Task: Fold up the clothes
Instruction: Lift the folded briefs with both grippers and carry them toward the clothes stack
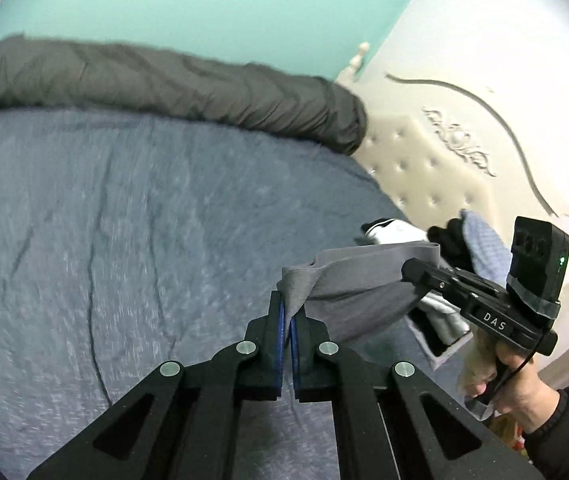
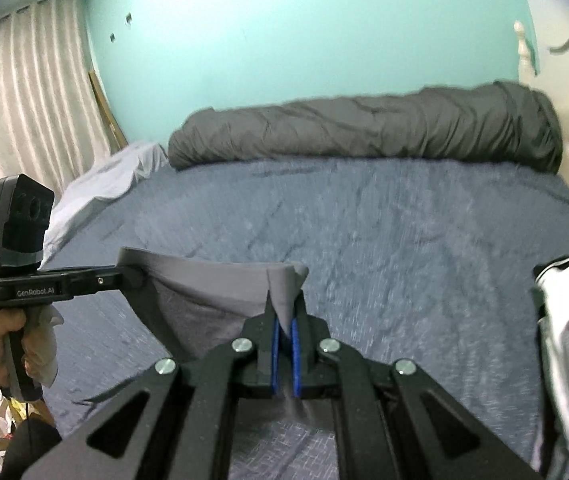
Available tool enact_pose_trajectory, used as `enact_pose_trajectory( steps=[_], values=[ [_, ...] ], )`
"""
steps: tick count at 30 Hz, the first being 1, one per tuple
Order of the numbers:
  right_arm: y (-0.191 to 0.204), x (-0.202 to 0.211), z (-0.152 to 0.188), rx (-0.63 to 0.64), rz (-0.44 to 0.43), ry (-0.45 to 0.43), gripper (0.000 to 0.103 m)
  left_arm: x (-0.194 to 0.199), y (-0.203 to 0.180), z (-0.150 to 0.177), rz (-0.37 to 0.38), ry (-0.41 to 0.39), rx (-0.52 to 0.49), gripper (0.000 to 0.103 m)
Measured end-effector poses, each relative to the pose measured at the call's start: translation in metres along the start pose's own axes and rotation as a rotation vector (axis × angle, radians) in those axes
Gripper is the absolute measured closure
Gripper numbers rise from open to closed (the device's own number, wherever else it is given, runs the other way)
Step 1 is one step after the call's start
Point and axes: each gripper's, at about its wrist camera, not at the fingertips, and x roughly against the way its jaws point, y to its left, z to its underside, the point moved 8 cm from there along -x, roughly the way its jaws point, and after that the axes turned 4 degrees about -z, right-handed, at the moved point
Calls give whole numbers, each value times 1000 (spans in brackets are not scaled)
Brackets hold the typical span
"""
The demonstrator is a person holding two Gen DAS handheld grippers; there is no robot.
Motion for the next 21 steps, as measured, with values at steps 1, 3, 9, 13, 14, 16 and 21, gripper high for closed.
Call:
enact_pose_trajectory(
  steps=[1,3,9,13,14,16,21],
  values=[
    [3,10,-5,3,3,-13,99,9,-10,-5,-4,-13,-16,101],
    [8,28,-13,4,12,-35,99,23,-25,-11,-3,-30,-34,101],
    [23,85,-37,13,39,-105,99,69,-78,-29,8,-84,-93,101],
    [30,117,-42,26,57,-122,99,91,-108,-30,12,-99,-132,101],
    [31,128,-43,28,61,-130,99,96,-115,-30,13,-102,-139,101],
    [33,145,-43,28,65,-141,99,104,-130,-28,20,-109,-157,101],
    [36,181,-41,36,90,-163,99,122,-164,-21,48,-112,-186,101]
  ],
)
